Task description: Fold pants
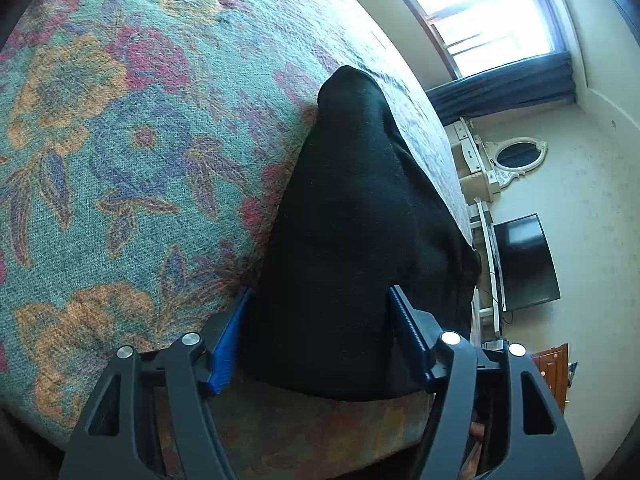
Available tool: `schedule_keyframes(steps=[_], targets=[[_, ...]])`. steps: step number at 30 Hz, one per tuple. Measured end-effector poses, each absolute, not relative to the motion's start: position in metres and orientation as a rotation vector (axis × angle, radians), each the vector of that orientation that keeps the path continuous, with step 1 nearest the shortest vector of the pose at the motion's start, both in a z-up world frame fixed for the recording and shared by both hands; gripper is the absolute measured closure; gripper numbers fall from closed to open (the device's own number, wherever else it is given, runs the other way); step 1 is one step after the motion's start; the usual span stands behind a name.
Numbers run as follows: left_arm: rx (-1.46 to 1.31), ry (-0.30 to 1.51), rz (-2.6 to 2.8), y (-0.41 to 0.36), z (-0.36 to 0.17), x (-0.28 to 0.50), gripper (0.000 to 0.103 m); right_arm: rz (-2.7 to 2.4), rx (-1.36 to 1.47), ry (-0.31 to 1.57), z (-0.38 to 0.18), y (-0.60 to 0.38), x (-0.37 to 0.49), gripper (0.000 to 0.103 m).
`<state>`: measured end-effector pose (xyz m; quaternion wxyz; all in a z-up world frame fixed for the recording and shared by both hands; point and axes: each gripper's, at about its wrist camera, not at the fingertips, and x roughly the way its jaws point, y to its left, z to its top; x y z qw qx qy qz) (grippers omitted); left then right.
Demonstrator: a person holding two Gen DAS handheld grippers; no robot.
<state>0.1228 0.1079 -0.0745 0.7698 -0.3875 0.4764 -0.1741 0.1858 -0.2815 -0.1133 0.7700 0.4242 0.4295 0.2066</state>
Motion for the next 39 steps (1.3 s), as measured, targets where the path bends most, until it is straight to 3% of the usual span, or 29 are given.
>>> schedule_keyframes(steps=[4, 10, 34, 37, 39], targets=[[-0.88, 1.018, -0.384, 0.115, -0.071, 0.118, 0.048, 0.47, 0.971, 0.904, -0.112, -0.289, 0.181, 0.069], [-0.906, 0.998, -0.384, 0.119, -0.066, 0.111, 0.052, 0.487, 1.027, 0.876, -0.11, -0.293, 0.172, 0.069], [-0.899, 1.01, -0.414, 0.13, -0.078, 0.101, 0.054, 0.475, 1.052, 0.887, -0.122, -0.304, 0.15, 0.069], [-0.88, 0.982, -0.446, 0.129, -0.075, 0.101, 0.053, 0.487, 1.055, 0.893, -0.127, -0.306, 0.151, 0.066], [-0.869, 0.965, -0.462, 0.131, -0.074, 0.1, 0.049, 0.488, 1.028, 0.9, -0.125, -0.306, 0.151, 0.058]])
